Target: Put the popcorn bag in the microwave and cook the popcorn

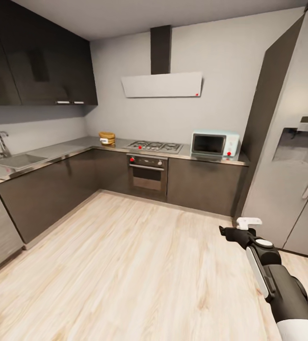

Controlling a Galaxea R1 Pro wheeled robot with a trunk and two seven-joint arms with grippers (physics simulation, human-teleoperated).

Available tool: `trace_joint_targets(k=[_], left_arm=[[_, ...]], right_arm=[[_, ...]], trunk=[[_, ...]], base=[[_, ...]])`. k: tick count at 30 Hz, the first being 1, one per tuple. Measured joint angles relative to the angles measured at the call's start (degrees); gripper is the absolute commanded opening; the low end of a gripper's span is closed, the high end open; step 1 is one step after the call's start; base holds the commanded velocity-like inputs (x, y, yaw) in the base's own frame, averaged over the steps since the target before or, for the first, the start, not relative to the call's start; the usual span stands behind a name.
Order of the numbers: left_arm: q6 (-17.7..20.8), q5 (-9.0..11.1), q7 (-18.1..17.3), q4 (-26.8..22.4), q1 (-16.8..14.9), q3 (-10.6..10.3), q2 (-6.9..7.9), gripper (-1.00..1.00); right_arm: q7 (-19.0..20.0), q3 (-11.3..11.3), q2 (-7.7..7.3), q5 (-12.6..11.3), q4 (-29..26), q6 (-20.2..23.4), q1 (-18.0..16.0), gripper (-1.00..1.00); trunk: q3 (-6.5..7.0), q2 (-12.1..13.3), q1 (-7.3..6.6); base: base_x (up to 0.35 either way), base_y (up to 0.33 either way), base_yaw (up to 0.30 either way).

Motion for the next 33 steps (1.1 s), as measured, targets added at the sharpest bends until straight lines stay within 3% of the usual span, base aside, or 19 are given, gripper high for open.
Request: trace_joint_targets(k=[15, 19, 26, 28, 30, 33], left_arm=[[0.00, 0.01, 0.00, 0.08, 0.00, 0.06, 0.09, 1.00], [0.00, 0.06, 0.00, 0.08, 0.00, 0.07, 0.09, 1.00], [0.00, 0.08, 0.00, 0.09, 0.00, 0.07, 0.17, 1.00], [0.00, 0.08, 0.00, 0.09, 0.00, 0.07, 0.22, 1.00], [0.00, 0.08, 0.00, 0.09, 0.00, 0.07, 0.24, 1.00], [0.00, 0.07, 0.00, 0.10, -0.01, 0.12, 0.30, 1.00]], right_arm=[[-0.07, 0.26, 0.18, 0.03, -0.64, -0.20, 0.29, 1.00], [0.31, 0.50, 0.19, 0.02, -5.13, -0.14, 0.67, 1.00], [-0.02, 0.90, 0.26, 0.22, -5.09, 0.09, 0.84, 1.00], [-0.48, 0.96, 1.05, 0.38, -4.98, 0.26, 0.57, 1.00], [-0.98, 1.17, 2.93, 0.40, -4.96, 0.29, -0.02, 1.00], [-2.76, 2.73, 7.03, 0.47, -5.06, 0.17, -0.74, 1.00]], trunk=[[-0.09, 0.00, -0.01], [-0.09, 0.00, -0.01], [-0.11, 0.00, -0.01], [-0.16, 0.00, -0.01], [-0.21, 0.00, -0.01], [-0.31, 0.00, -0.01]], base=[[0.296, -0.133, -0.003], [0.300, -0.136, 0.000], [0.303, -0.121, -0.228], [0.307, -0.098, -0.290], [0.310, -0.097, -0.289], [0.325, -0.057, -0.286]])
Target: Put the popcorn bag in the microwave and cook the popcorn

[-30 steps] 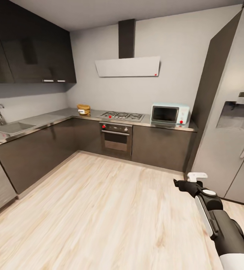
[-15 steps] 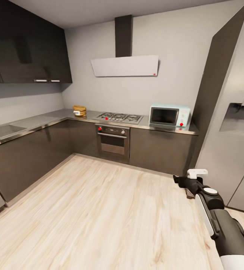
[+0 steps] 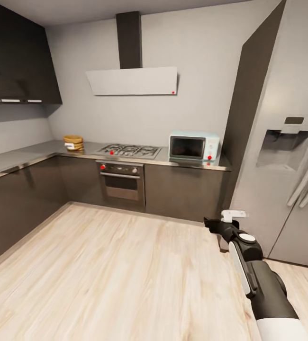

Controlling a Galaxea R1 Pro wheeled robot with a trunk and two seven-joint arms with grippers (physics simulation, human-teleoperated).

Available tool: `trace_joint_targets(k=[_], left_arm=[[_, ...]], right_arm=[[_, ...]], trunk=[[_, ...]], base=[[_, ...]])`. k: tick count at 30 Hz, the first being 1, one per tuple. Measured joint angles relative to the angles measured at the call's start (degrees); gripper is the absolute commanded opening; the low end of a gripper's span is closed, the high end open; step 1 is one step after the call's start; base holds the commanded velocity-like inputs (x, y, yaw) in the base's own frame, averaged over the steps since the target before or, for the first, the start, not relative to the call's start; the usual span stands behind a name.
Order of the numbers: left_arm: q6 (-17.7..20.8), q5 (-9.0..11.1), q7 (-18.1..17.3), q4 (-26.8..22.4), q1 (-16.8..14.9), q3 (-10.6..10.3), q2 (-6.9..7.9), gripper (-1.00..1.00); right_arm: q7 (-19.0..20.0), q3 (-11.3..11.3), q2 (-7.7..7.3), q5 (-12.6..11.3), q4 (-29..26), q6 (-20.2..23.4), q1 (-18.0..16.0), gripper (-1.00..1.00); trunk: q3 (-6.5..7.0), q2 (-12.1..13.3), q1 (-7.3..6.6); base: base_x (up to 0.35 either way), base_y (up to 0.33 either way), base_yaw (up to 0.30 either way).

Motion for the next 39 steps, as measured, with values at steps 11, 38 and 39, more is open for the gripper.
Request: trace_joint_targets(k=[11, 38, 39], left_arm=[[0.00, 0.15, 0.03, 0.01, 0.01, 0.18, 0.24, 1.00], [0.00, 0.13, 0.08, -0.02, 0.01, 0.19, 0.23, 1.00], [0.00, 0.13, 0.08, -0.02, 0.01, 0.19, 0.23, 1.00]], right_arm=[[-1.85, 3.31, 2.05, 0.20, -1.86, -0.34, 0.72, 1.00], [-2.15, -0.89, 1.42, 0.22, -7.28, -0.32, 0.85, 1.00], [-2.09, -0.85, 1.40, 0.22, -7.56, -0.32, 0.91, 1.00]], trunk=[[-0.39, 0.00, 0.00], [-0.40, 0.00, 0.00], [-0.40, 0.00, 0.00]], base=[[0.343, 0.030, -0.172], [0.344, 0.000, -0.001], [0.344, 0.000, 0.000]])
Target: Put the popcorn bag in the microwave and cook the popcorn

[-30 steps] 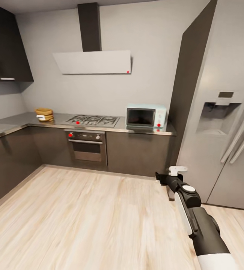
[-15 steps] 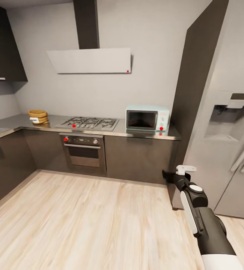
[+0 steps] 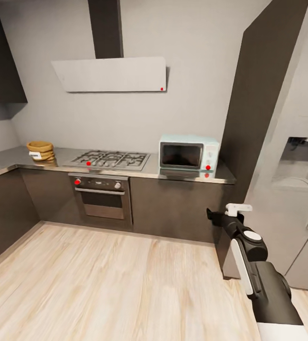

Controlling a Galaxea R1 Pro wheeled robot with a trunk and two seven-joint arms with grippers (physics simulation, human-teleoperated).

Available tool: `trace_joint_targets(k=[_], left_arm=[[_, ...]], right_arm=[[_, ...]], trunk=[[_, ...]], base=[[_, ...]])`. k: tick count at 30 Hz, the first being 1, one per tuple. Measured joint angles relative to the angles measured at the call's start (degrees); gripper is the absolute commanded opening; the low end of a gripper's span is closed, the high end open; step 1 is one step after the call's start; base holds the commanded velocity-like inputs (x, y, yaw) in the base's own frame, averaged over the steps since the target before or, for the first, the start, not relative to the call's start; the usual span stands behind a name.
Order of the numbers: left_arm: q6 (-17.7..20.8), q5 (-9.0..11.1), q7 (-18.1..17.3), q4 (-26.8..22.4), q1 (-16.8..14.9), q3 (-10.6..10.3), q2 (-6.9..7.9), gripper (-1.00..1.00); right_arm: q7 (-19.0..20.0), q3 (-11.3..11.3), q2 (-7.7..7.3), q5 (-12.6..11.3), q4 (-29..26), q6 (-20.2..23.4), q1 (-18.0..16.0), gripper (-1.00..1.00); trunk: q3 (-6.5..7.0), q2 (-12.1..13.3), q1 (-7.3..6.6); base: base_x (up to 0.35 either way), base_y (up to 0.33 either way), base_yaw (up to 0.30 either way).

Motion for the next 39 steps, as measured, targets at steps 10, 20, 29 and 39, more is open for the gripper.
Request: trace_joint_targets(k=[10, 20, 29, 39], left_arm=[[0.00, 0.02, 0.00, 0.06, 0.16, -0.03, 0.11, 1.00], [-1.58, 0.27, 0.04, -0.08, 3.65, 4.38, 1.94, 1.00], [-1.66, 0.38, 0.02, -0.06, 3.69, 4.77, 2.04, 1.00], [-1.68, 0.27, 0.00, -0.08, 3.69, 5.44, 1.95, 1.00]], right_arm=[[0.14, -0.16, -0.52, 0.41, -3.24, 0.15, 0.45, 1.00], [0.01, -0.17, -2.37, 0.48, -3.46, 0.07, 0.47, 1.00], [0.02, 0.18, -2.36, 0.48, -3.40, 0.07, 0.47, 1.00], [-0.05, 0.08, -2.33, 0.48, -3.47, 0.14, 0.47, 1.00]], trunk=[[0.00, 0.00, 0.00], [0.00, 0.00, 0.00], [0.00, 0.00, 0.00], [0.00, 0.00, 0.01]], base=[[0.344, 0.000, 0.000], [0.344, 0.000, 0.000], [0.344, 0.000, 0.000], [0.324, -0.163, 0.000]])
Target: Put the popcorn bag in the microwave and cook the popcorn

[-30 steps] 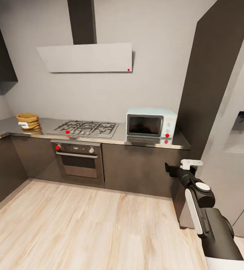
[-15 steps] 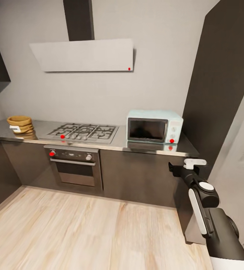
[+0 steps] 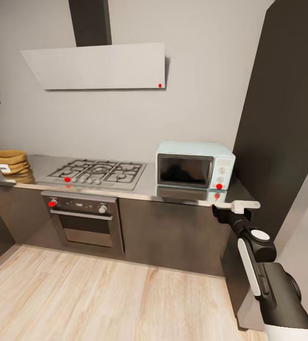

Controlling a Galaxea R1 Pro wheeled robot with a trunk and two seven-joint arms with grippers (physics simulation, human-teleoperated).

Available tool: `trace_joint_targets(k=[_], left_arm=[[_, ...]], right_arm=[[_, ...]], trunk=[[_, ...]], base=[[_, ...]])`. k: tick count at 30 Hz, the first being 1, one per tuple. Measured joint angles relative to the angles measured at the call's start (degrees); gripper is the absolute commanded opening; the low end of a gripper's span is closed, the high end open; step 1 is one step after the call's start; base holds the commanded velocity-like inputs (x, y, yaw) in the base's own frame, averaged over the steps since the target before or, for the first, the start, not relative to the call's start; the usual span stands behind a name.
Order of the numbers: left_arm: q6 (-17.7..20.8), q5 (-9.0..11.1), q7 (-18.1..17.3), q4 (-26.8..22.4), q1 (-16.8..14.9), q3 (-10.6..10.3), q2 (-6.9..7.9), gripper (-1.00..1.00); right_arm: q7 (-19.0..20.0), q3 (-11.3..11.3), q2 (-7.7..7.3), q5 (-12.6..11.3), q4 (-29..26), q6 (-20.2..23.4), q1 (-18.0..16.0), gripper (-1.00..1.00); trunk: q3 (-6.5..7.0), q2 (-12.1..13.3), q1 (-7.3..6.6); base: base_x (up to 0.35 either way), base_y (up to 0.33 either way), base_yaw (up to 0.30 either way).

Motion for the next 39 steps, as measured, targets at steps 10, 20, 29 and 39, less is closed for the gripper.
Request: trace_joint_targets(k=[10, 20, 29, 39], left_arm=[[0.00, 0.00, 0.00, 0.00, 0.00, 0.04, 0.01, 1.00], [-0.04, 0.00, 0.00, 0.00, 0.00, 0.05, 0.08, 1.00], [-1.73, -0.01, 0.00, 0.07, 0.08, -0.03, 0.00, 1.00], [-1.94, 0.00, 0.00, 0.09, 0.09, -0.03, 0.00, 1.00]], right_arm=[[-0.02, -0.15, -0.05, -0.01, -0.02, 0.02, 0.00, 1.00], [-0.10, -0.09, -0.06, 0.00, -0.01, 0.02, 0.01, 1.00], [-0.10, -0.18, -0.10, 0.00, 0.07, 0.02, 0.01, 1.00], [-0.04, -2.40, -0.09, -0.01, 0.00, -0.14, 0.01, 1.00]], trunk=[[0.00, 0.00, 0.00], [0.00, 0.00, -0.01], [0.00, 0.01, 0.03], [0.00, 0.01, -0.01]], base=[[0.310, -0.190, 0.000], [0.339, -0.007, 0.000], [0.081, 0.000, 0.000], [0.309, 0.000, 0.000]])
